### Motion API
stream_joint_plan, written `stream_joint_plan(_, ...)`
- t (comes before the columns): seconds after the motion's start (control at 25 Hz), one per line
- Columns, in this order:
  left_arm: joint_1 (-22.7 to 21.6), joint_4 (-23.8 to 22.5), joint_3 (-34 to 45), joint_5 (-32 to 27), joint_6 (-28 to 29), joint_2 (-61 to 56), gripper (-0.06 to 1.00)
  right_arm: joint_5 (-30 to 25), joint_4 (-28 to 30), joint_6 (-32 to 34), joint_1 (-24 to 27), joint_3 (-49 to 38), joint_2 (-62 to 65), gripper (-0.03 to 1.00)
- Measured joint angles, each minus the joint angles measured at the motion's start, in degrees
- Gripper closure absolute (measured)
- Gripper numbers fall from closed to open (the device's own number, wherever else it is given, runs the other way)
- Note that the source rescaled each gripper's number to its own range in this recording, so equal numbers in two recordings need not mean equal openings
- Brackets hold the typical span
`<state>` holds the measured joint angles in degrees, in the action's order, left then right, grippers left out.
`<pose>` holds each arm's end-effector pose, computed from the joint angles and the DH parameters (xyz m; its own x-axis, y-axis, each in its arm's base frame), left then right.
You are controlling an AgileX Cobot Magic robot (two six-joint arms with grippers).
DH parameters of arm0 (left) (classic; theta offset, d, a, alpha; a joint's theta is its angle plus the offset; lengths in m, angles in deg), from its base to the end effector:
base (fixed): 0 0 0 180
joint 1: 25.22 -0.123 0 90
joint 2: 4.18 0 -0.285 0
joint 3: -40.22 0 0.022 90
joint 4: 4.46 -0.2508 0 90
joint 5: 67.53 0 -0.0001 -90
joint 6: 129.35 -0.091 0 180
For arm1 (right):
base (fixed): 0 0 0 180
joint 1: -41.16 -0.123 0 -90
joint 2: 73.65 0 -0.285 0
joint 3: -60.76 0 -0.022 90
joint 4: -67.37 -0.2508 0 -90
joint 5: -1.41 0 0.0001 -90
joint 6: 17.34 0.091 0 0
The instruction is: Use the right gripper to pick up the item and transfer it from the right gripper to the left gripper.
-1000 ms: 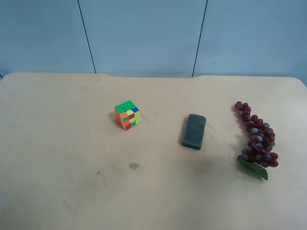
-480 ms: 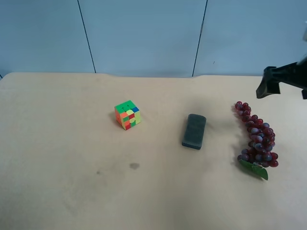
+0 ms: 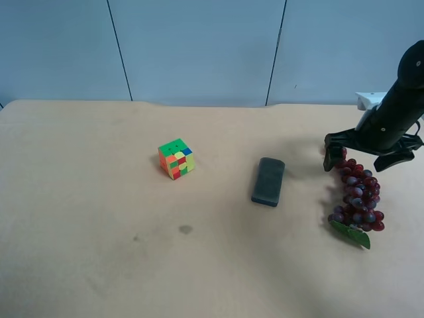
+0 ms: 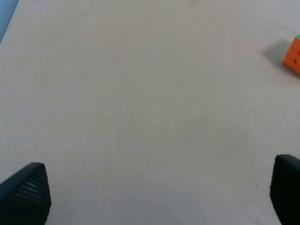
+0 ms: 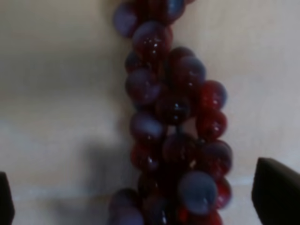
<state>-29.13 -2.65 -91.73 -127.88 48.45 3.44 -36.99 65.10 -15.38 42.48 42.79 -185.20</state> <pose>-0.0059 -0.0029 0.2804 -0.4383 -0.0072 -0.8988 -0.0336 0.9994 0.0084 0.3311 -0.0054 0.1565 -0.9743 0.0877 -0.2076 0.0816 0.9960 0.0377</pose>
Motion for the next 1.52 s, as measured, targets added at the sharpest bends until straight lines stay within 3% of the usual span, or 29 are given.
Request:
stream_joint_plan(0.52, 0.0, 0.0, 0.0, 0.0, 0.0, 0.0, 0.03, -4.91, 0.74, 0.99, 0.0, 9.98, -6.72, -0.03)
stream_joint_plan(0.88, 0.0, 0.0, 0.0, -0.05, 0.0, 0.0, 0.03, -5.58, 3.66, 1.27, 0.0, 11.64, -13.19, -0.03)
stream_joint_plan(1.52, 0.0, 0.0, 0.0, -0.05, 0.0, 0.0, 0.03, -1.93, 4.13, -0.24, 0.0, 11.66, -14.79, 0.0)
